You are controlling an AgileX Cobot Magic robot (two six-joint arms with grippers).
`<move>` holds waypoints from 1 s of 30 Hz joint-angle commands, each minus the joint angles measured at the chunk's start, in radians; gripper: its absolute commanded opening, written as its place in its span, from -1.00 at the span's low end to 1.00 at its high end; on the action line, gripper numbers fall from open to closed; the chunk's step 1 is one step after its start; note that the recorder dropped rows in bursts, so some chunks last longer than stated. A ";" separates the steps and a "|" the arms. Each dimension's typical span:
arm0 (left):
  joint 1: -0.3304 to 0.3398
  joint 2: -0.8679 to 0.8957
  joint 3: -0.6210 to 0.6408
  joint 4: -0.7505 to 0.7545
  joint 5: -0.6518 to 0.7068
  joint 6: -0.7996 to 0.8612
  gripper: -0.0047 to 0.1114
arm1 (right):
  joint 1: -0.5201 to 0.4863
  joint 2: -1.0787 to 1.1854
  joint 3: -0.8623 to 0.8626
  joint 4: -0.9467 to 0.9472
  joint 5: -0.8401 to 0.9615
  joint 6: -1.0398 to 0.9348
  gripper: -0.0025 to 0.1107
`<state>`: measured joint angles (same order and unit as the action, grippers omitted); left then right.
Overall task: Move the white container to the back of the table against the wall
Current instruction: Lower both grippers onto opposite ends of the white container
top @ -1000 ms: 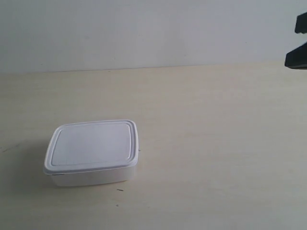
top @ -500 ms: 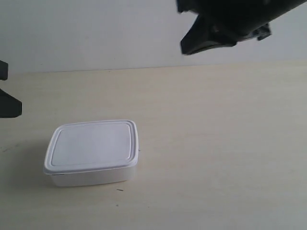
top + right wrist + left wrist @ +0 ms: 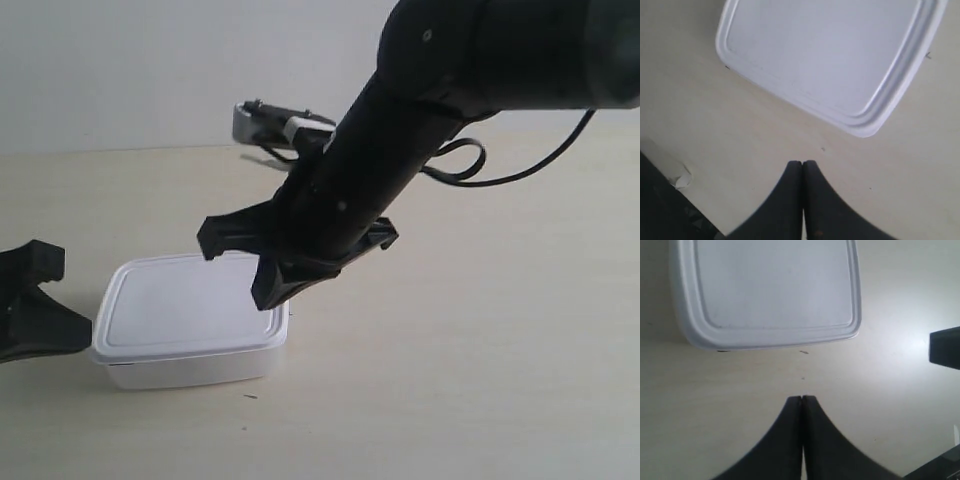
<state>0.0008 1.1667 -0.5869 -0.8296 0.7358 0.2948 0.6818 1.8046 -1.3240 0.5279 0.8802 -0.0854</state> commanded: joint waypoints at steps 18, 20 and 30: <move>-0.282 0.229 0.023 -0.120 -0.284 0.038 -0.92 | 0.039 0.155 -0.008 0.042 -0.034 0.002 -0.96; -0.282 0.271 0.023 -0.120 -0.299 0.038 -0.92 | 0.039 0.182 -0.008 0.042 -0.044 0.000 -0.96; -0.282 0.387 0.023 -0.116 -0.395 0.041 -0.92 | 0.039 0.232 -0.008 0.061 -0.094 -0.012 -0.96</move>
<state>-0.2727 1.5433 -0.5671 -0.9467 0.3696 0.3411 0.7195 2.0278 -1.3262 0.5800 0.8007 -0.0880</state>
